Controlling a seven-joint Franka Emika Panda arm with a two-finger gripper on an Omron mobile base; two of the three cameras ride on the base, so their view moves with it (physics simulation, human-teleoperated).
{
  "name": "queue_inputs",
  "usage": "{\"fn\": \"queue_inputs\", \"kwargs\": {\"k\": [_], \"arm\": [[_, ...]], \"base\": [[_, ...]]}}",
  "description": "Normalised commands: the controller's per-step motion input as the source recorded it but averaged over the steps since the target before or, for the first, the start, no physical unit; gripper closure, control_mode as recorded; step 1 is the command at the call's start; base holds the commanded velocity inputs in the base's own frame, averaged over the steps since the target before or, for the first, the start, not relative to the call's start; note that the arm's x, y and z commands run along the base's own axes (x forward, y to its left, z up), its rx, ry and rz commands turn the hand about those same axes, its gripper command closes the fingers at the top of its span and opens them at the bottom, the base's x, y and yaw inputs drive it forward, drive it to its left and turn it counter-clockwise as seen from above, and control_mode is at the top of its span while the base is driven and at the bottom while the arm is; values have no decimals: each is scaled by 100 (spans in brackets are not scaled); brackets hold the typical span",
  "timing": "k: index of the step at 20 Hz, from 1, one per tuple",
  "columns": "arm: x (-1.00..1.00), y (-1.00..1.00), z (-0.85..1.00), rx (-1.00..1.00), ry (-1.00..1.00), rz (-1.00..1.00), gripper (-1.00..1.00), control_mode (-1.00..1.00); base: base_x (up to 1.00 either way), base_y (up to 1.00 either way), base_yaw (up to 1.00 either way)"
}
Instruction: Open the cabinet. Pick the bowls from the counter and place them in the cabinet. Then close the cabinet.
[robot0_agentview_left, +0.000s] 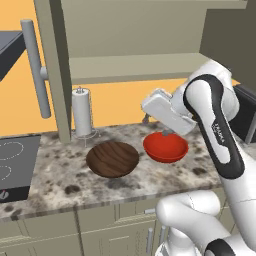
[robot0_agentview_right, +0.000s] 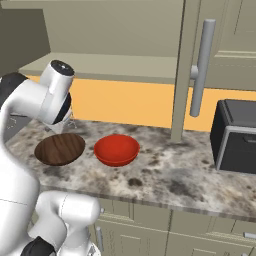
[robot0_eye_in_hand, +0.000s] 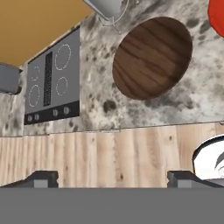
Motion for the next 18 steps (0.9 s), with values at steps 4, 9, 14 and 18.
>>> {"fn": "queue_inputs", "kwargs": {"k": [4, 9, 14, 18], "arm": [[0, -12, -21, -15, 0, 0, -100, -100], [0, -6, -32, -15, -2, 0, -100, -100], [-4, -11, -18, -15, -10, -2, -100, -100], [0, -15, -15, -12, 3, -2, -100, -100]], "base": [[0, 0, 0], [0, 0, 0], [0, 0, 0], [0, 0, 0]]}}
